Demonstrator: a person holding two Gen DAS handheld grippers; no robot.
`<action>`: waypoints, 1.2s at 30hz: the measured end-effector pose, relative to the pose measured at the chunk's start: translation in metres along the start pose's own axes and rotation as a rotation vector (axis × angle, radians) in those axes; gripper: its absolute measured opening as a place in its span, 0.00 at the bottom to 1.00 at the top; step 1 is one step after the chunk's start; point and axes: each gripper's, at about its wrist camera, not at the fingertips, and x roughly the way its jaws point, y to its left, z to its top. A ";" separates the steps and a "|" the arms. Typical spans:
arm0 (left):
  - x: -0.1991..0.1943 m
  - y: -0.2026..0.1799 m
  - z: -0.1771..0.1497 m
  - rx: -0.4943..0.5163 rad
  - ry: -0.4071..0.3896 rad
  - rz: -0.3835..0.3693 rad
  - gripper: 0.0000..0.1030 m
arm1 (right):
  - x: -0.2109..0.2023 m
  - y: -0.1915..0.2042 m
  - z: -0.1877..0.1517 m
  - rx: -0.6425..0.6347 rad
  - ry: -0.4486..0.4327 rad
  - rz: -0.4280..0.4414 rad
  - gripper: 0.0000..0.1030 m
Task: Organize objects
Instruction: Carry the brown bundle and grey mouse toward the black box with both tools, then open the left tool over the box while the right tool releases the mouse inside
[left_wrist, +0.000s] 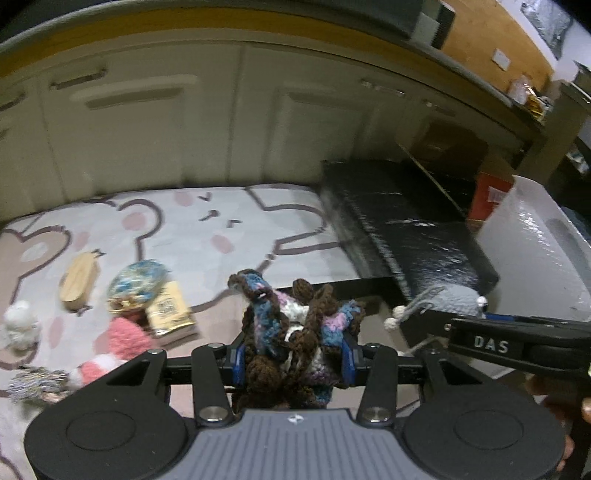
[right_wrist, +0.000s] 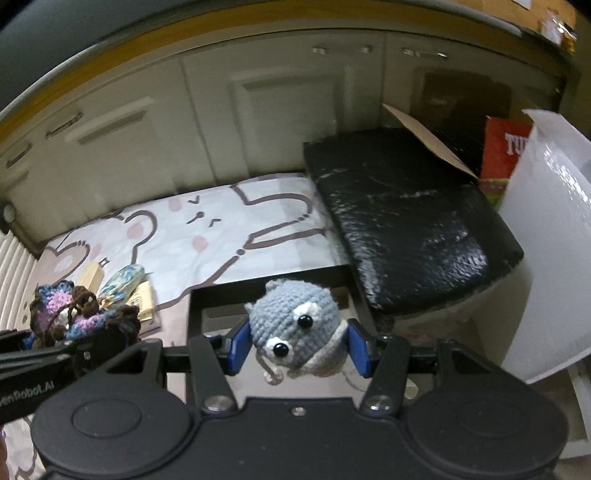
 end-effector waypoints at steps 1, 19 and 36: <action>0.003 -0.002 0.000 0.000 0.006 -0.016 0.46 | 0.001 -0.004 0.000 0.008 0.003 -0.004 0.54; 0.069 -0.023 -0.005 0.005 0.180 -0.075 0.46 | 0.033 -0.033 -0.007 0.101 0.135 -0.003 0.54; 0.084 -0.030 -0.008 0.066 0.221 -0.012 0.57 | 0.047 -0.035 -0.007 0.117 0.178 -0.003 0.54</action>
